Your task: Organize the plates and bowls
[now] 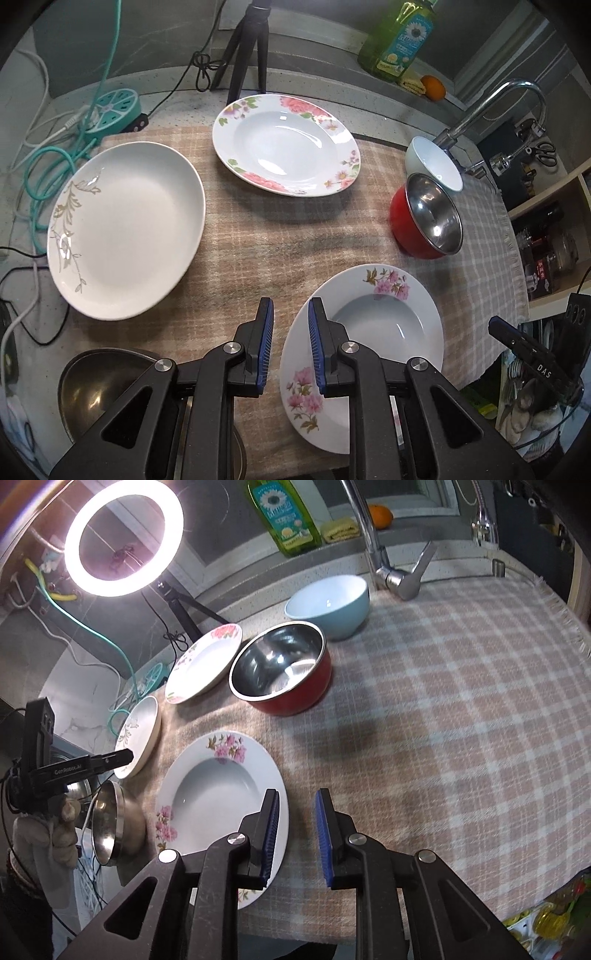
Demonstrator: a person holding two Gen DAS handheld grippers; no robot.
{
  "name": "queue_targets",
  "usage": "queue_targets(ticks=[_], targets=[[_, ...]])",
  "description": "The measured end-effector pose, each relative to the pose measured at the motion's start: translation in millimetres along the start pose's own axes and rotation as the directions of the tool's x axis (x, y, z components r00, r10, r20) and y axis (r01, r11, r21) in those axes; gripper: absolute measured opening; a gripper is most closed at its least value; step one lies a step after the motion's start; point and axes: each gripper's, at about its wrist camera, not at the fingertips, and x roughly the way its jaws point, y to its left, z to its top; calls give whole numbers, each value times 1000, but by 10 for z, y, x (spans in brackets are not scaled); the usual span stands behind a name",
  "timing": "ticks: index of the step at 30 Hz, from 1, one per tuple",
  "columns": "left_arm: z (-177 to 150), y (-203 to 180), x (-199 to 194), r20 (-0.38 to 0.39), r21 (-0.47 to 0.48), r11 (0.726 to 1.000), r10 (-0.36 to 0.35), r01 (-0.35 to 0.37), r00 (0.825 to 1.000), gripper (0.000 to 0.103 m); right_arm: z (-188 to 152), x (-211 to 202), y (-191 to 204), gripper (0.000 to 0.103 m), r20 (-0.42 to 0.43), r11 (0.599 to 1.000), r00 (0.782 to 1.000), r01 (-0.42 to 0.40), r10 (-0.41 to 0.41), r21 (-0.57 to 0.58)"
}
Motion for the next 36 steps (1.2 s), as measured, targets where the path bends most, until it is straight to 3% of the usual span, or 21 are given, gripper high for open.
queue_targets(ticks=[14, 36], targets=[[-103, 22, -282, 97, -95, 995, 11, -2, 995, 17, 376, -229, 20, 18, 106, 995, 993, -40, 49, -88], [22, -311, -478, 212, -256, 966, 93, -37, 973, 17, 1318, -343, -90, 18, -14, 931, 984, -171, 176, -323]])
